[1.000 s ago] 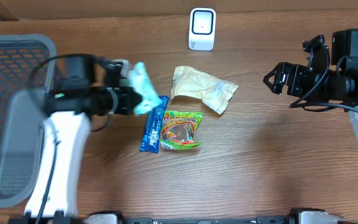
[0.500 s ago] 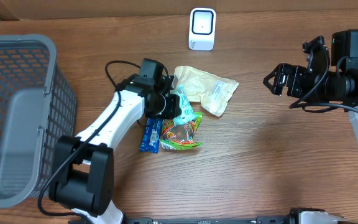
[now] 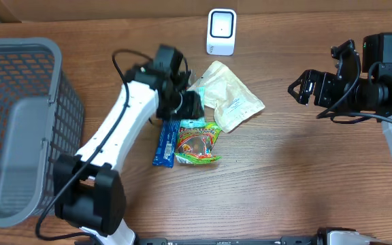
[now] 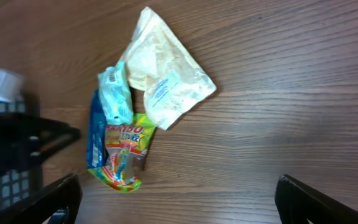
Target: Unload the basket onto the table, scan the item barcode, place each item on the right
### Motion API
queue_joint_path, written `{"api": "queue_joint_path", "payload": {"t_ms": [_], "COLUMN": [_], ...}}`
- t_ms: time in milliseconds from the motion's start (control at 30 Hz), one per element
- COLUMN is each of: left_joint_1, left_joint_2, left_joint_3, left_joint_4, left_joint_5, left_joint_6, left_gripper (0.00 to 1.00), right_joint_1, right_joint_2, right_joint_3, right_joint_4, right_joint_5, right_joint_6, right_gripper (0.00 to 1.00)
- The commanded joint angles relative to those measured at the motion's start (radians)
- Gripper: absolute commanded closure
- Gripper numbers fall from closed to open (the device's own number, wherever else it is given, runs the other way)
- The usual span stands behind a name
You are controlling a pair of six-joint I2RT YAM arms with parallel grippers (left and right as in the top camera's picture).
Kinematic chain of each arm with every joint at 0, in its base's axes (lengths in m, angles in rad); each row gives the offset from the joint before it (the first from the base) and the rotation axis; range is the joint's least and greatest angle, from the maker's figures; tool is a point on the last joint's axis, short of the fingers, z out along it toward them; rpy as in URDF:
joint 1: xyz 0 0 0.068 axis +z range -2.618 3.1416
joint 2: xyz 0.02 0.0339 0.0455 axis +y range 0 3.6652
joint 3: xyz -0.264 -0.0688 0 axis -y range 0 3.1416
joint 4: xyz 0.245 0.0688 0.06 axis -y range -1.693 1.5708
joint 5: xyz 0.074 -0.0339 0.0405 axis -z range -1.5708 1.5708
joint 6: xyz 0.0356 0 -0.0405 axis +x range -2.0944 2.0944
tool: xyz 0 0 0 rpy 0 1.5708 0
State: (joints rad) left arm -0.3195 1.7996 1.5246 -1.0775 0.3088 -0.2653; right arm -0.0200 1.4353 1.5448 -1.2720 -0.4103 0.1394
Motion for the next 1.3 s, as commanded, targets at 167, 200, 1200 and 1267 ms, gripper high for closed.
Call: {"api": "queue_joint_path", "payload": {"t_ms": [167, 200, 1200, 1267], "left_joint_1": [0.009, 0.015, 0.095, 0.095], "left_joint_2": [-0.003, -0.003, 0.000, 0.000], "left_joint_3": [0.390, 0.414, 0.247, 0.246], "left_joint_4": [-0.261, -0.277, -0.151, -0.146], "left_joint_5": [-0.161, -0.163, -0.128, -0.128], "left_joint_6": [0.063, 0.063, 0.056, 0.055], "left_gripper": [0.38, 0.36, 0.15, 0.15], "right_joint_1": [0.078, 0.101, 0.299, 0.299], "right_joint_2": [0.014, 0.023, 0.569, 0.600], "right_joint_3": [0.019, 0.019, 0.019, 0.019], "right_joint_4": [0.014, 0.018, 0.526, 0.533], "right_joint_5": [-0.055, -0.055, 0.169, 0.146], "right_joint_6": [0.018, 0.021, -0.096, -0.096], "right_gripper": [0.00, 0.00, 0.00, 0.00]}}
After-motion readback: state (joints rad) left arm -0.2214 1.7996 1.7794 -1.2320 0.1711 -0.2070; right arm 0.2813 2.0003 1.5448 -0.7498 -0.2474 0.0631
